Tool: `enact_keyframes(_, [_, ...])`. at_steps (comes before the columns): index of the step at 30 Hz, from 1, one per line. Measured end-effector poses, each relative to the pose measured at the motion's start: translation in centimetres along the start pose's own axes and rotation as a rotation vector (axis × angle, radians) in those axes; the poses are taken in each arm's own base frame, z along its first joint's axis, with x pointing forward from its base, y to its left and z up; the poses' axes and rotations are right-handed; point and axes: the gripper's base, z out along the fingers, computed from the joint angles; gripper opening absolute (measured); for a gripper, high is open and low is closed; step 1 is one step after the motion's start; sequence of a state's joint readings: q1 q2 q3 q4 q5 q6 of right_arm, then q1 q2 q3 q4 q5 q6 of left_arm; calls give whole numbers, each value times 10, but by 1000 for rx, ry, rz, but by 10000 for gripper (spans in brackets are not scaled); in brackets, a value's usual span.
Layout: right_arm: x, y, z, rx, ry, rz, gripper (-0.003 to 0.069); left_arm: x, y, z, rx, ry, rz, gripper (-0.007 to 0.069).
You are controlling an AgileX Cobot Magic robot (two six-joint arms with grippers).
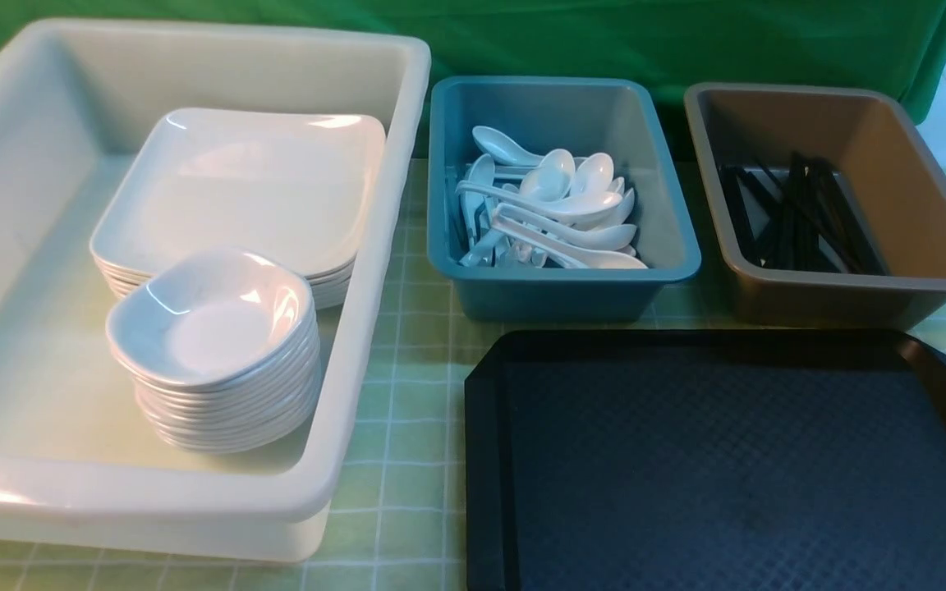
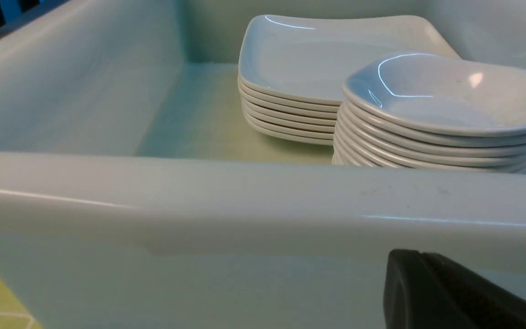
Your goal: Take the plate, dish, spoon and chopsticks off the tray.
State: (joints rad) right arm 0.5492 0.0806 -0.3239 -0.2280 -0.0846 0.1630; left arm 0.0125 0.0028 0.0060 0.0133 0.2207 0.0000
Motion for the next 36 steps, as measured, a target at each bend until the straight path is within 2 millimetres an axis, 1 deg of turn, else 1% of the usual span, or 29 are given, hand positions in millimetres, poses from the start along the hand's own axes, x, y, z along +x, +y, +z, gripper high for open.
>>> enact_keyframes(22, [0, 0, 0, 0, 0, -5, 239, 0, 0, 0, 0, 0, 25, -6])
enact_keyframes(26, [3, -2, -1, 47, 41, -37, 239, 0, 0, 0, 0, 0, 24, -6])
enact_keyframes(28, [12, -6, -2, 130, 95, -66, 239, 0, 0, 0, 0, 0, 25, -6])
enact_keyframes(31, [49, -15, -8, 316, 237, -128, 239, 0, 0, 0, 0, -1, 25, -6])
enact_keyframes(32, [49, -15, -8, 316, 238, -128, 239, 0, 0, 0, 0, -1, 25, -6])
enact_keyframes(33, [68, -18, -13, 371, 298, -146, 239, 0, 0, 0, 0, -1, 25, -6])
enact_keyframes(36, [110, -22, -30, 462, 438, -150, 239, 0, 0, 0, 0, -1, 25, -6])
